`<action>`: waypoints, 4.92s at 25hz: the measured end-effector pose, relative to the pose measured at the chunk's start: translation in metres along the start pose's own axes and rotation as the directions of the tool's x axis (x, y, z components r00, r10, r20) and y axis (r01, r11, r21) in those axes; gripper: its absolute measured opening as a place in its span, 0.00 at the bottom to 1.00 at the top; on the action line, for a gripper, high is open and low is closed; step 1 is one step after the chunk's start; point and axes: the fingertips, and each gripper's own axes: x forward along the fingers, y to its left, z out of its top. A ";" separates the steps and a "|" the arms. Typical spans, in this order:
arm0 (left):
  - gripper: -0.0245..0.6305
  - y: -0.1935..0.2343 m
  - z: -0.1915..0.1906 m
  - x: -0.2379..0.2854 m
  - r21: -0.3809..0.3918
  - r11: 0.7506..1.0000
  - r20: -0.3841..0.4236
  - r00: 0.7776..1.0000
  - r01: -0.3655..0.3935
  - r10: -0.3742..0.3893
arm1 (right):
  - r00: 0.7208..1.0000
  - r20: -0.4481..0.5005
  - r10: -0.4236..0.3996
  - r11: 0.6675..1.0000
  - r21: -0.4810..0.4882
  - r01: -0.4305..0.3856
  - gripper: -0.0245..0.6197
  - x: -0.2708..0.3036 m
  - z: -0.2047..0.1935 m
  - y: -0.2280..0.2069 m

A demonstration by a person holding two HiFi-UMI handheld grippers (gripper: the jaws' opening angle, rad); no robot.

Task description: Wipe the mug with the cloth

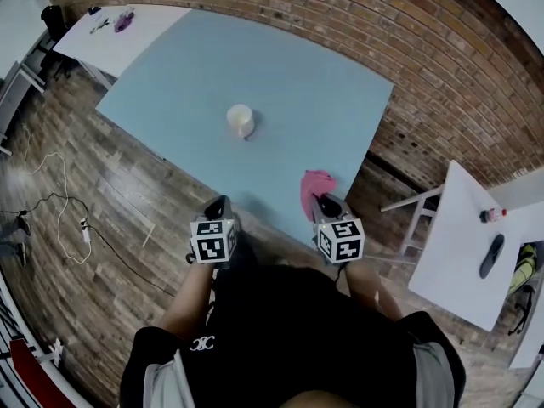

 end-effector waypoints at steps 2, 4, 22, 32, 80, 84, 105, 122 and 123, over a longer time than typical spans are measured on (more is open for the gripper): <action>0.05 0.003 0.002 0.012 0.018 1.000 -0.017 1.000 0.024 -0.023 | 1.000 -0.013 -0.006 1.000 0.007 0.006 0.10 0.013 0.004 0.002; 0.05 0.008 0.006 0.026 0.038 0.998 -0.034 0.998 0.049 -0.048 | 1.000 -0.025 -0.011 1.000 0.003 0.011 0.10 0.028 0.008 0.006; 0.19 0.025 0.067 0.144 0.158 0.909 -0.133 0.921 0.385 -0.366 | 0.982 -0.113 -0.152 0.988 0.001 0.153 0.10 0.127 0.067 0.046; 0.23 0.005 0.058 0.167 0.163 0.863 -0.199 0.872 0.479 -0.446 | 0.973 -0.173 -0.153 0.985 0.054 0.165 0.10 0.148 0.065 0.054; 0.11 -0.003 0.031 0.169 0.352 0.641 -0.438 0.725 0.682 -0.532 | 0.806 -0.560 0.192 0.784 -0.407 -0.469 0.09 0.251 0.021 0.090; 0.11 0.000 0.030 0.170 0.355 0.638 -0.442 0.724 0.683 -0.530 | 0.802 -0.566 0.192 0.835 -0.334 -0.436 0.10 0.261 0.011 0.084; 0.11 0.019 0.009 0.145 0.389 0.488 -0.527 0.623 0.782 -0.578 | 0.832 -0.521 0.190 0.812 -0.393 -0.432 0.10 0.237 0.021 0.106; 0.11 0.019 -0.014 0.117 0.453 0.302 -0.606 0.538 0.839 -0.586 | 0.863 -0.487 0.134 0.852 -0.388 -0.352 0.10 0.229 0.021 0.087; 0.11 0.020 -0.016 0.115 0.456 0.292 -0.611 0.534 0.841 -0.584 | 0.865 -0.485 0.124 0.846 -0.404 -0.348 0.10 0.233 0.024 0.084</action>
